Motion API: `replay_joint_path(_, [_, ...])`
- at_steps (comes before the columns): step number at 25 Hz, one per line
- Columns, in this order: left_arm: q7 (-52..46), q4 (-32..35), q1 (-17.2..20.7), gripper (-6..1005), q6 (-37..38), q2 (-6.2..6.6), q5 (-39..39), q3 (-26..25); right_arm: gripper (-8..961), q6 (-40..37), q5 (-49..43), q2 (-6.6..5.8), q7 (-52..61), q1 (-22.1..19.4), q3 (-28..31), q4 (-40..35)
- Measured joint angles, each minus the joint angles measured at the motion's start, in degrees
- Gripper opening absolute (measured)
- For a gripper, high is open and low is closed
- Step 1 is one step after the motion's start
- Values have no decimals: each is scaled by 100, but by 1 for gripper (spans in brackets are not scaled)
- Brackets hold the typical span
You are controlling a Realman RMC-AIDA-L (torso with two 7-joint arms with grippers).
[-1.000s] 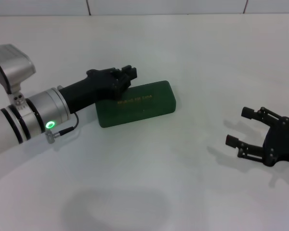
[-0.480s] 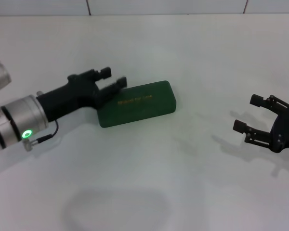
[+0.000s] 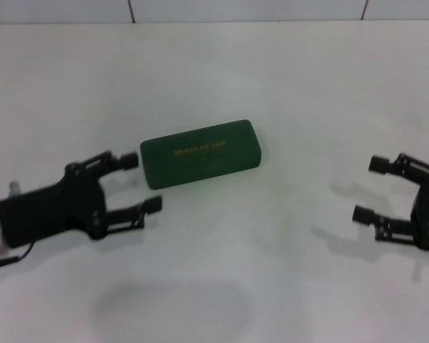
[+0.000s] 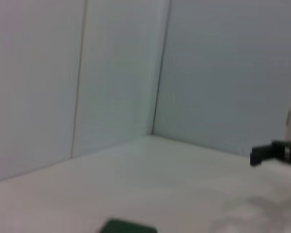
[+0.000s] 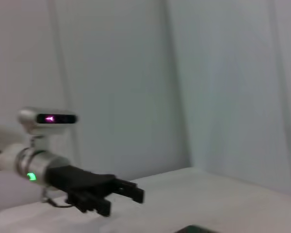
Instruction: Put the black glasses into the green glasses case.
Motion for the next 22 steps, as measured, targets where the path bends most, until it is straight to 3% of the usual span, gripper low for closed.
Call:
replay_joint_path(4, [285,220,337,858,57,-136,591,-271,868,-122,-392,109,-141,-17,2,-48])
replay_joint_path(8, [312,261,480,874,66,-177,816,-319,868,-10,-591,289,-348,-83,9,-20])
replay_joint_path(18, [301,271,564,874,497,-155,840,-380,868,-111,-607,324,-409,-168,-10,36])
replay_joint_path(22, [297,271,614,874,612,-134,958,-678,868,-174,-608,326,-412,-171,-35,38])
